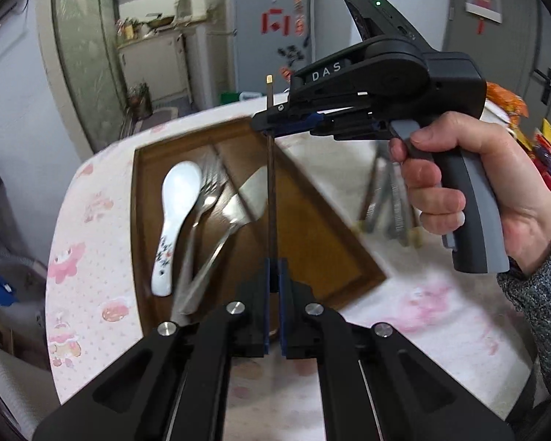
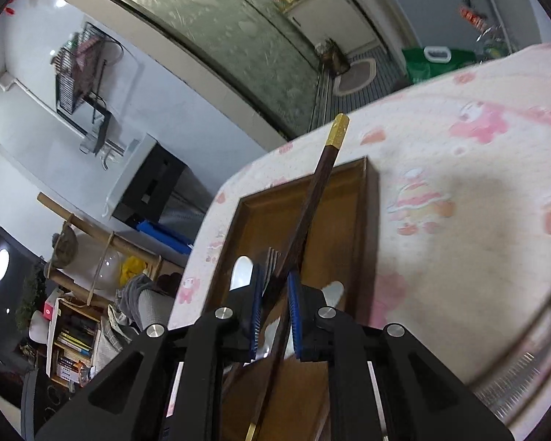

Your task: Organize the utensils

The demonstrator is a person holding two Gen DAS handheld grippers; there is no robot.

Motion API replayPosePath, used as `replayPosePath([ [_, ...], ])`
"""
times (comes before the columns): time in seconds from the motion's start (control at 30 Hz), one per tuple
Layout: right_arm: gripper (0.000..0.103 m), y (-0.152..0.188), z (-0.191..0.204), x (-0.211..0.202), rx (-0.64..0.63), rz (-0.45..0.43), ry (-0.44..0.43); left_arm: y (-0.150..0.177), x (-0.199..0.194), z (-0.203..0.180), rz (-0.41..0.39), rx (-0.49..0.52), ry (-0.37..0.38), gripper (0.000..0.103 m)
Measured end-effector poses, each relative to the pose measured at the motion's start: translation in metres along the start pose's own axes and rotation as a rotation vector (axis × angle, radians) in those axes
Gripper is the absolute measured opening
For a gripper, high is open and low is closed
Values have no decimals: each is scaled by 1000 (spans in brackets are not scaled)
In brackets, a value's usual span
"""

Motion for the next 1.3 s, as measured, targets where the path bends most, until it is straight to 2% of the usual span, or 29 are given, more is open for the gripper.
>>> replayPosePath([
  [0.17, 14, 0, -6, 31, 3, 39, 8, 1, 17, 16, 28, -14, -13, 5],
  [0.33, 14, -1, -7, 42, -13, 47, 18, 2, 27, 24, 38, -46, -2, 5],
  [0.43, 17, -3, -1, 42, -51, 63, 51, 3, 28, 22, 39, -33, -11, 5],
  [0.5, 24, -4, 1, 38, -62, 58, 57, 3, 27, 19, 32, -5, -31, 6],
  [0.57, 48, -3, 3, 32, -69, 51, 59, 2, 28, 19, 25, -2, -49, 16],
  [0.63, 55, -3, 8, 25, -80, 43, 47, 1, 26, 19, 18, -14, -48, 37],
  [0.67, 57, -2, 10, 22, -87, 42, 54, 2, 25, 19, 16, -16, -46, 42],
  [0.7, 58, -2, 13, 17, -96, 41, 57, 2, 24, 18, 15, -16, -52, 46],
  [0.73, 61, -2, 15, 12, -100, 39, 57, 2, 22, 18, 9, -16, -63, 56],
  [0.77, 62, -2, 17, 6, -105, 34, 55, 3, 19, 17, -2, -18, -68, 60],
  [0.9, 62, 1, 23, -41, -162, -9, 64, 4, 5, 9, -32, -28, -27, 63],
  [1.03, 62, 8, 14, -99, -225, -59, 145, 5, -5, -18, -53, 12, 26, 65],
  [1.2, 62, 23, -26, -150, -178, -93, 220, 4, -7, -67, -65, 78, 146, 66],
  [1.3, 62, 28, -52, -166, -127, -105, 240, 5, 2, -94, -54, 119, 170, 66],
])
Point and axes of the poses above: each gripper's, at about its wrist camera, not at the fingertips, and x roughly the way its jaws point, z to its left, y to its underside, the point moved 1 cm from there along x, roughly the way its jaws point, and after that the axes turned 12 degrees about -x, right-handed, at the moved point
